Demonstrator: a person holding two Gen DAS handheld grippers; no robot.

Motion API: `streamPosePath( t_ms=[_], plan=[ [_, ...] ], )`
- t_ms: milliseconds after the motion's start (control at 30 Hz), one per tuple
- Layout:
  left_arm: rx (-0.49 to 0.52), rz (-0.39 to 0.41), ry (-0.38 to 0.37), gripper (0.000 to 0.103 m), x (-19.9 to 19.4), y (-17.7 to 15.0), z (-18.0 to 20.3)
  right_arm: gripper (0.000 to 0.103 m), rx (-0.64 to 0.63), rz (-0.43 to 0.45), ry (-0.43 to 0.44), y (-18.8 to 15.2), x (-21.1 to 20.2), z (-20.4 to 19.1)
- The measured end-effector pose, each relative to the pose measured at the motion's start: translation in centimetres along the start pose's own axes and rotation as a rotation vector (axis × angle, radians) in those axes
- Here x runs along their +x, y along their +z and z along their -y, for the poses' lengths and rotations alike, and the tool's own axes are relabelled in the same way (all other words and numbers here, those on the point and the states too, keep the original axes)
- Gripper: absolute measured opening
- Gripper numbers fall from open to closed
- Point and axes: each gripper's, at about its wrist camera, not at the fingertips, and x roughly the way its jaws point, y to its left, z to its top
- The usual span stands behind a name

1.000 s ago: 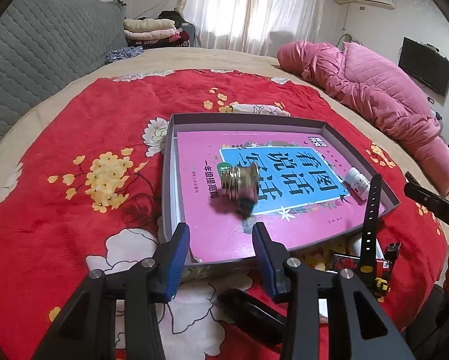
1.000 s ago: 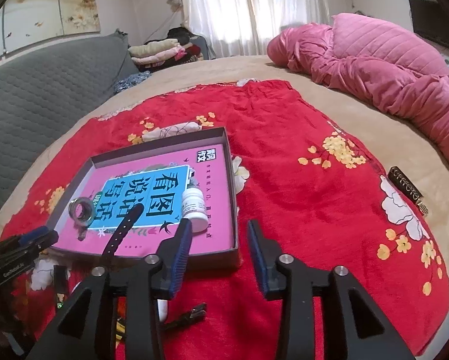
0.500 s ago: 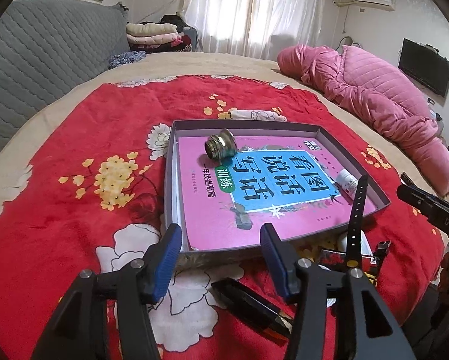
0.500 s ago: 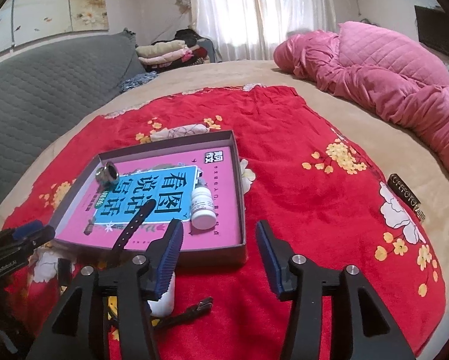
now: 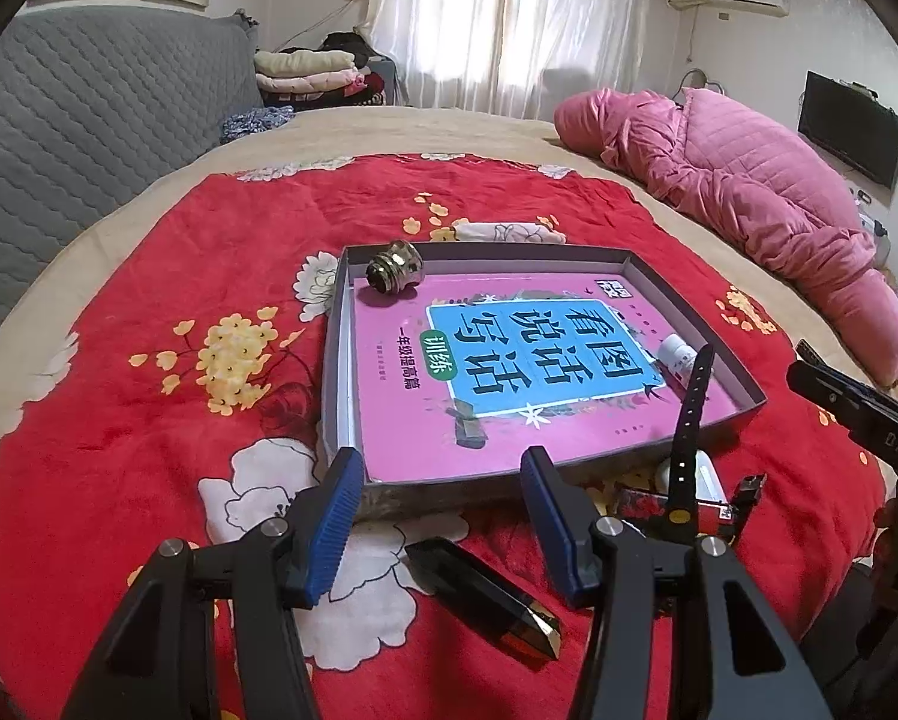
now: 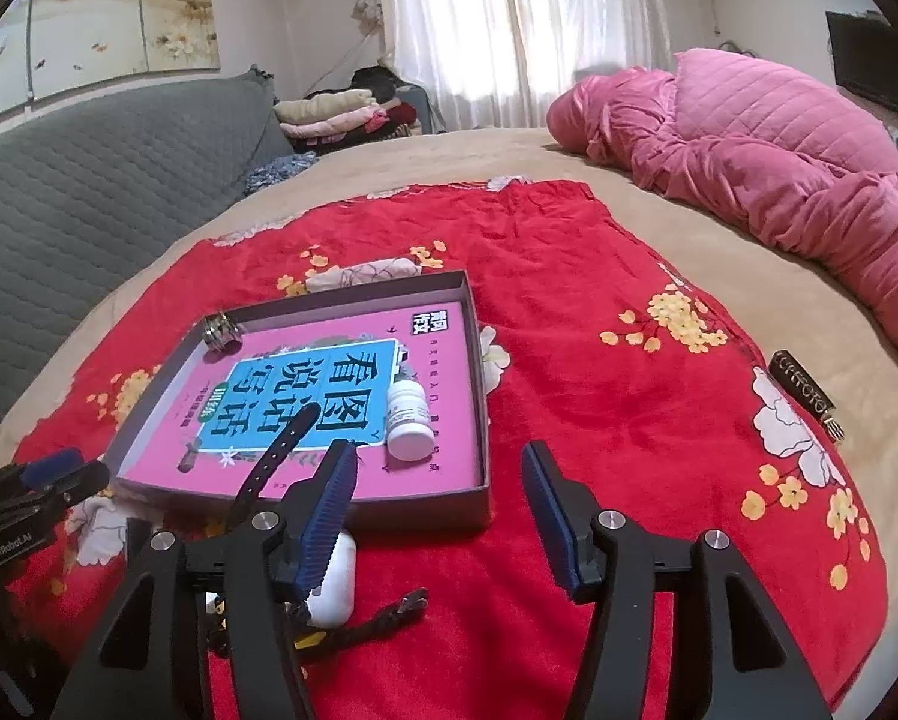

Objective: Organize rigid objects
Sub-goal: 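Withdraw both open tools from the tray back toward the remaining objects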

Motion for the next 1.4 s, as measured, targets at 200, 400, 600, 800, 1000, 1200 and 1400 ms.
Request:
streamPosePath(
  t_ms=[200,400,600,800,1000,1200,1400],
  plan=[
    [0.003,-0.004,0.004,0.054,-0.4,-0.2,0.2,0.062,-0.005,0.01,0.0,0.0,-0.4,-0.1],
    [0.012,-0.002,0.009,0.054,-0.9,-0.4,0.5,0.063,0.003,0.014,-0.007,0.0,-0.7,0.2],
    [0.008,-0.004,0.015,0.054,-1.3,-0.6,0.4,0.063,-0.004,0.015,-0.002,-0.1,-0.9,0.2],
    [0.005,-0.01,0.021,0.054,-1.6,-0.7,0.1,0.063,-0.038,0.011,0.022,-0.5,-1.4,-0.7],
    [0.013,-0.02,0.024,0.054,-2.0,-1.1,0.1,0.063,-0.092,0.001,0.047,-1.0,-2.1,-1.8],
    [0.021,-0.032,0.018,0.054,-2.5,-1.6,0.3,0.063,-0.199,-0.037,0.101,-2.6,-2.9,-4.0],
    [0.026,-0.062,0.022,0.054,-2.5,-2.2,0.6,0.063,-0.323,-0.108,0.169,-4.6,-2.7,-7.2]
  ],
)
